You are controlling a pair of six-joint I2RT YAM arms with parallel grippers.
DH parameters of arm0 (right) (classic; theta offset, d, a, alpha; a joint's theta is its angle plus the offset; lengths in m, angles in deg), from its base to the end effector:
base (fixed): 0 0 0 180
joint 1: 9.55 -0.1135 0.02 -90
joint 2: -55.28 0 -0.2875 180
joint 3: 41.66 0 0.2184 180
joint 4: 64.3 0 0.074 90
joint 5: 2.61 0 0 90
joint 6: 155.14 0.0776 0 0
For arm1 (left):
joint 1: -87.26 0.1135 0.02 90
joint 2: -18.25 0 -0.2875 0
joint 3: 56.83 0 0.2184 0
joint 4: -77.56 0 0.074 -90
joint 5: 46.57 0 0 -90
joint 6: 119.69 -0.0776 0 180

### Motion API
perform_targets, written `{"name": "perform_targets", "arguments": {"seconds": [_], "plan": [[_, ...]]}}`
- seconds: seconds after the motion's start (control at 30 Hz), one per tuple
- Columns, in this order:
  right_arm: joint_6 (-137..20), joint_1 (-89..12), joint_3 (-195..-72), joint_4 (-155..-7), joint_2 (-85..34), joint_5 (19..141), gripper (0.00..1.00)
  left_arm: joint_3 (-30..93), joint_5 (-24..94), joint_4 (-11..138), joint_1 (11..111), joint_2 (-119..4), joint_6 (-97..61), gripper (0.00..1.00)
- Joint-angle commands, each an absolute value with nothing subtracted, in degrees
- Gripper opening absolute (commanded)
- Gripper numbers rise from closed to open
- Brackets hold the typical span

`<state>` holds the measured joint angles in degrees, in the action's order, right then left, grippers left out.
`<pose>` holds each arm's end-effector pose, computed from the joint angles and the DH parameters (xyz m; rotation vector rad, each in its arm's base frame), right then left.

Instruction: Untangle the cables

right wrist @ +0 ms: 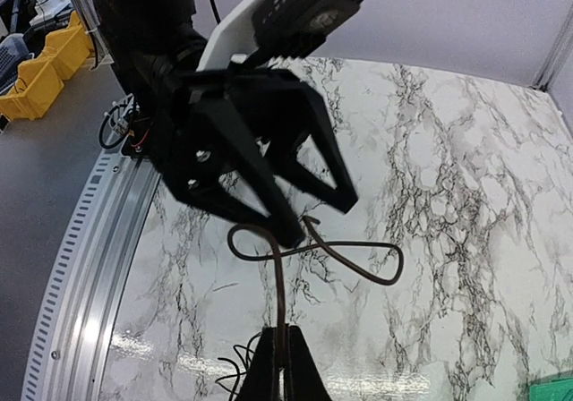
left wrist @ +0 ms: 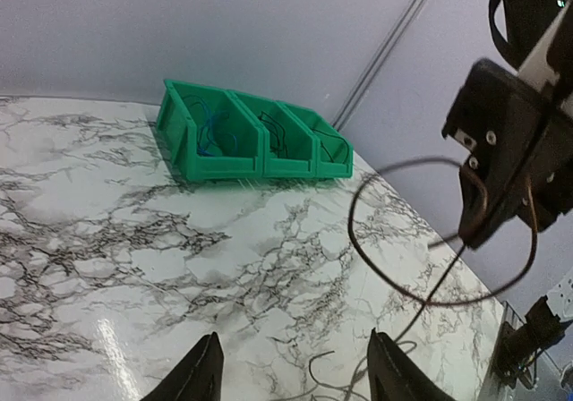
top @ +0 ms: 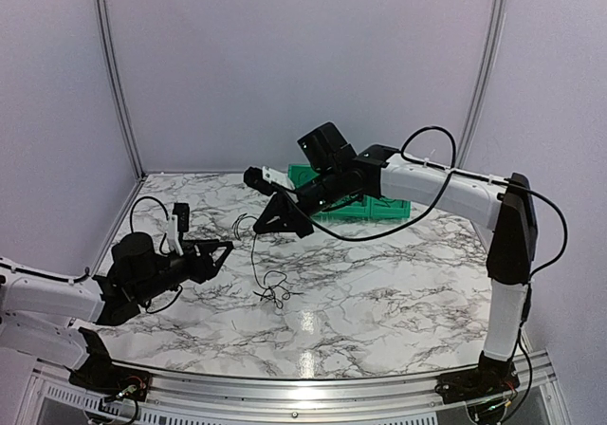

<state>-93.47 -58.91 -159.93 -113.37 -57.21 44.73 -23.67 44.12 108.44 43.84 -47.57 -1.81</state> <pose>0.2484 0.3702 0.3113 -1.7201 1.5263 1.0493 0.1732 -0.1627 0.2532 0.2183 1.6725 -0.9447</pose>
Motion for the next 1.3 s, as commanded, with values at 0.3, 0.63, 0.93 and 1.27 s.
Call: {"name": "perform_targets", "arguments": {"seconds": [0.3, 0.63, 0.93, 1.27], "plan": [[-89.2, -59.5, -170.2, -112.9, -59.8, 46.9, 0.0, -25.2, 39.9, 139.0, 38.1, -72.8, -5.0, 0.61], [-87.8, -59.5, -172.6, -113.1, -60.0, 46.9, 0.0, -18.6, 38.3, 146.1, 38.0, -87.8, -5.4, 0.23], [-86.3, -57.4, -182.5, -115.0, -58.7, 46.8, 0.0, -18.8, 41.6, 152.4, 38.0, -96.5, -0.5, 0.0], [-84.1, -51.6, -191.7, -114.5, -55.5, 48.3, 0.0, -19.7, 44.3, 153.3, 38.0, -100.9, 3.8, 0.0]]}}
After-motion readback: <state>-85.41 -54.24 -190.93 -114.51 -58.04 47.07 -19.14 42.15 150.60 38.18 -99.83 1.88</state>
